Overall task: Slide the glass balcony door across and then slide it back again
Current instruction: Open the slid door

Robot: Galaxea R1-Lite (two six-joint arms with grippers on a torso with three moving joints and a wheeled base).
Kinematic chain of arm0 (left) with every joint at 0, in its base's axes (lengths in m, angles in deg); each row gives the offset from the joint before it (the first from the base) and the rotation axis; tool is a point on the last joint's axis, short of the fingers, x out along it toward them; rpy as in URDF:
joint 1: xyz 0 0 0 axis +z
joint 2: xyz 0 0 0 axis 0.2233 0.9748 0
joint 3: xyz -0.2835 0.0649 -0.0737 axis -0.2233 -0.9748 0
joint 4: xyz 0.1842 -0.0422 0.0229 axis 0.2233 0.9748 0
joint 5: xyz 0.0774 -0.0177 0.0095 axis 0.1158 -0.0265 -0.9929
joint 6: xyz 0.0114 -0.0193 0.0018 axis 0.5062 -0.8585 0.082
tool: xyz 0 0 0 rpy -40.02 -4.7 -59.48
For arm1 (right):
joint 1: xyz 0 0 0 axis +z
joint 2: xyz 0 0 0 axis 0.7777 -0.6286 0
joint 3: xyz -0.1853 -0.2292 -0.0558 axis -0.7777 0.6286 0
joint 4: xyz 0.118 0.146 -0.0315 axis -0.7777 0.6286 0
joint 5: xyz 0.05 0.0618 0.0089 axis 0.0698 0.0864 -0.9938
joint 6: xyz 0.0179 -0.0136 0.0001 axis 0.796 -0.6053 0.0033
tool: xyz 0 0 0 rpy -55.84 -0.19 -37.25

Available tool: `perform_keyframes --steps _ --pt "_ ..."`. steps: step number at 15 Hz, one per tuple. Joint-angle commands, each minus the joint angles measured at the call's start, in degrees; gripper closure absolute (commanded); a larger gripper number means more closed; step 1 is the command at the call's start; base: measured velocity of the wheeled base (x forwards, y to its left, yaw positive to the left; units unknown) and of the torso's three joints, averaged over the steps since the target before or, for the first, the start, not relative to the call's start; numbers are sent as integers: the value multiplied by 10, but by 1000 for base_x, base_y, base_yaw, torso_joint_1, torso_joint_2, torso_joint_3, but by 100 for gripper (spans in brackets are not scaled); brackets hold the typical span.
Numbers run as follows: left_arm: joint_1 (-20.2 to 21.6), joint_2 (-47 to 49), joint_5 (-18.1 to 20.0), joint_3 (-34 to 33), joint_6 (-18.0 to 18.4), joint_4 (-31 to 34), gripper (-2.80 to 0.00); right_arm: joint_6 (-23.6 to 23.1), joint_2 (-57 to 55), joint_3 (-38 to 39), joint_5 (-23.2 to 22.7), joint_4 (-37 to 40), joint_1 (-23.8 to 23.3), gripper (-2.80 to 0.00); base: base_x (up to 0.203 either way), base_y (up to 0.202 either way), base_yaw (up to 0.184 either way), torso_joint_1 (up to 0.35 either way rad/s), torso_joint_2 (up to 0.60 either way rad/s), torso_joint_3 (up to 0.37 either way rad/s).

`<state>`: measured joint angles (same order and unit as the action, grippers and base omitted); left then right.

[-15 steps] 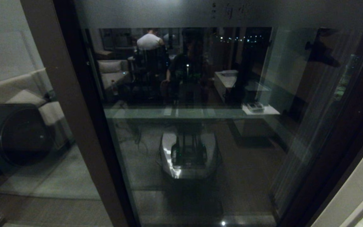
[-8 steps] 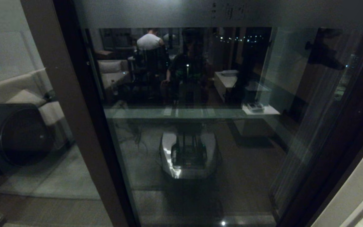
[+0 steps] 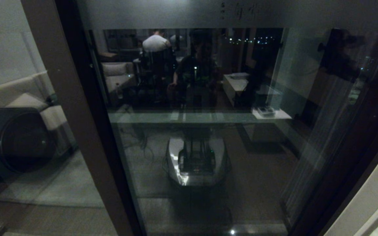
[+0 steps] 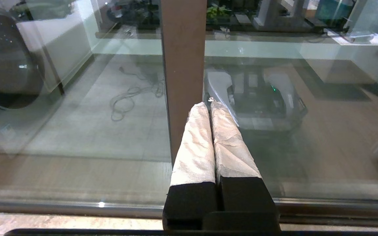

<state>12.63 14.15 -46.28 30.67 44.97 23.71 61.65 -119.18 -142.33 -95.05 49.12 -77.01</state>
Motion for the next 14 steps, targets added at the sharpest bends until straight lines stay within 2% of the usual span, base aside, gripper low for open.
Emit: perform_keyframes --steps 1,3,14 --pt "0 0 0 -1 0 0 0 8 -16 -3 -41 1 -7 -280 0 0 0 0 0 0" --pt "0 0 0 -1 0 0 0 11 -22 -12 -55 1 -16 -280 0 0 0 0 0 0" --pt "0 0 0 0 0 0 0 11 -56 -42 -55 0 -26 -280 0 0 0 0 0 0"
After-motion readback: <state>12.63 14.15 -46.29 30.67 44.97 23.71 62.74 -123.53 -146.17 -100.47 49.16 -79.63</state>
